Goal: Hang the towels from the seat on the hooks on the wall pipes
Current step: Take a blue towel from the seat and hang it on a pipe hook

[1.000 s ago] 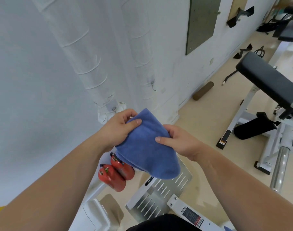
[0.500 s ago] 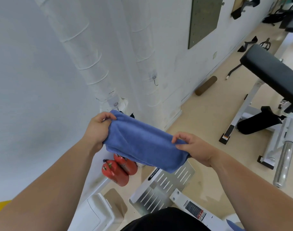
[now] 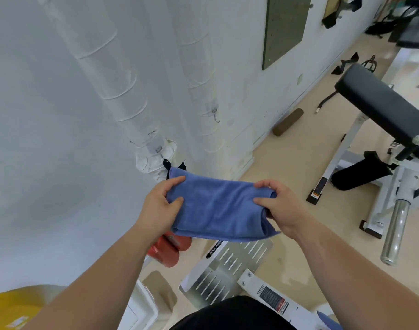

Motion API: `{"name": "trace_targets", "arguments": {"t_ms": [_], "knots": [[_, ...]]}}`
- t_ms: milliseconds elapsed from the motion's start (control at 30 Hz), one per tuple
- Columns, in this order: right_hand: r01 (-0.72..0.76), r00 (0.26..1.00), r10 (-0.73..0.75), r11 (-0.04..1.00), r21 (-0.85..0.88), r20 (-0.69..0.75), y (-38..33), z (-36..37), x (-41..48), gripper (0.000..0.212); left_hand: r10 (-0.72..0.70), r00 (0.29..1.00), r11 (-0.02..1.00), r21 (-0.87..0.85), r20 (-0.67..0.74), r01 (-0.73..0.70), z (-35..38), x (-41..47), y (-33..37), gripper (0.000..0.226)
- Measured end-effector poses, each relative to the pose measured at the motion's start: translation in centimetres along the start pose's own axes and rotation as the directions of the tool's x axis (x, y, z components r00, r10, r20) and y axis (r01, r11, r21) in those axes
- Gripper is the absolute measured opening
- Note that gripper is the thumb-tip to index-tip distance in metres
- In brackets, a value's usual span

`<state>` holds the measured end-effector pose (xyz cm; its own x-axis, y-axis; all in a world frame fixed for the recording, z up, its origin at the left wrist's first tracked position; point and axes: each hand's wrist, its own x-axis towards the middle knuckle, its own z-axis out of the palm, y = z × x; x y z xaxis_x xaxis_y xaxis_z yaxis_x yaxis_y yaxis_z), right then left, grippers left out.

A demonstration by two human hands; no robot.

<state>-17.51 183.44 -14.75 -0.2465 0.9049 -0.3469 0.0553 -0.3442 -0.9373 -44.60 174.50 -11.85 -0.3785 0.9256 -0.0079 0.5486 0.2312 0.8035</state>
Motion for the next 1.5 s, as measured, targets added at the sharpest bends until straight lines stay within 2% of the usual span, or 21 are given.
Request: {"name": "trace_targets", "arguments": {"t_ms": [100,200,333,433,500,633,700,733,800,833,867,933,1033,1100,1267,1333,1400,1500], "knots": [[0.069,0.998,-0.069,0.997,0.029,0.004,-1.2,2.2,-0.7,0.040,0.153,0.988,0.987,0.045,0.010,-0.153,1.7,-0.9,0.4,0.050],[0.133,0.990,-0.133,0.991,0.010,0.040,-2.3,4.5,-1.1,0.036,0.270,0.958,0.959,0.062,0.098,-0.277,3.2,-1.6,1.1,0.045],[0.211,0.977,-0.206,0.973,-0.098,0.059,-3.0,6.8,-1.6,0.039,0.218,0.967,0.975,-0.065,0.130,-0.211,4.4,-2.6,3.2,0.042],[0.208,0.975,-0.203,0.977,-0.047,0.089,-3.1,7.4,-1.8,0.043,0.174,0.979,0.976,-0.154,0.103,-0.158,4.4,-2.7,4.1,0.053],[0.178,0.975,-0.179,0.984,0.022,0.132,-3.0,7.4,-1.9,0.046,0.145,0.985,0.980,-0.154,0.093,-0.130,3.9,-2.5,4.2,0.058],[0.248,0.940,-0.238,0.969,-0.011,0.245,-3.0,7.4,-2.5,0.056,0.124,0.991,0.984,-0.131,0.043,-0.118,3.0,-2.4,4.5,0.058],[0.399,0.901,-0.359,0.905,-0.144,0.242,-3.1,7.0,-2.5,0.061,0.140,0.989,0.983,-0.131,0.049,-0.133,2.6,-2.2,4.9,0.061],[0.490,0.868,-0.434,0.828,-0.274,0.240,-3.3,6.6,-2.3,0.060,0.158,0.985,0.980,-0.133,0.072,-0.147,2.3,-2.1,5.1,0.061],[0.569,0.821,-0.508,0.681,-0.461,0.262,-3.8,5.8,-1.9,0.056,0.199,0.967,0.971,-0.166,0.161,-0.173,1.5,-2.0,5.7,0.060],[0.582,0.809,-0.522,0.647,-0.493,0.270,-4.3,5.4,-1.7,0.058,0.218,0.952,0.964,-0.199,0.216,-0.176,1.0,-2.1,6.1,0.060],[0.592,0.804,-0.519,0.648,-0.480,0.291,-4.9,5.0,-1.7,0.060,0.226,0.937,0.957,-0.241,0.265,-0.163,0.6,-2.1,6.5,0.059],[0.574,0.808,-0.442,0.741,-0.348,0.390,-6.2,4.3,-1.8,0.060,0.216,0.913,0.937,-0.337,0.347,-0.094,-0.2,-2.2,7.1,0.060],[0.401,0.811,-0.288,0.907,-0.126,0.509,-7.7,3.7,-2.2,0.057,0.183,0.892,0.891,-0.452,0.412,0.026,-0.8,-2.1,7.6,0.062],[0.368,0.832,-0.270,0.923,-0.117,0.484,-8.0,3.8,-2.2,0.050,0.160,0.883,0.881,-0.467,0.441,0.074,-1.1,-1.8,7.6,0.066],[0.378,0.894,-0.318,0.913,-0.151,0.315,-7.8,4.1,-1.9,0.028,0.040,0.835,0.944,-0.294,0.549,0.148,-2.0,-1.6,5.7,0.088],[0.366,0.913,-0.330,0.923,-0.123,0.241,-7.4,3.9,-1.5,0.022,0.007,0.885,0.927,-0.335,0.465,0.169,-1.5,-1.9,4.8,0.088],[0.334,0.929,-0.312,0.939,-0.086,0.198,-7.2,3.6,-1.3,0.022,-0.058,0.954,0.840,-0.502,0.294,0.205,-0.9,-2.1,4.3,0.082],[0.262,0.924,-0.241,0.965,-0.030,0.296,-6.9,3.2,-1.6,0.034,-0.146,0.982,0.680,-0.710,0.117,0.186,-0.1,-2.0,4.4,0.076]]}}
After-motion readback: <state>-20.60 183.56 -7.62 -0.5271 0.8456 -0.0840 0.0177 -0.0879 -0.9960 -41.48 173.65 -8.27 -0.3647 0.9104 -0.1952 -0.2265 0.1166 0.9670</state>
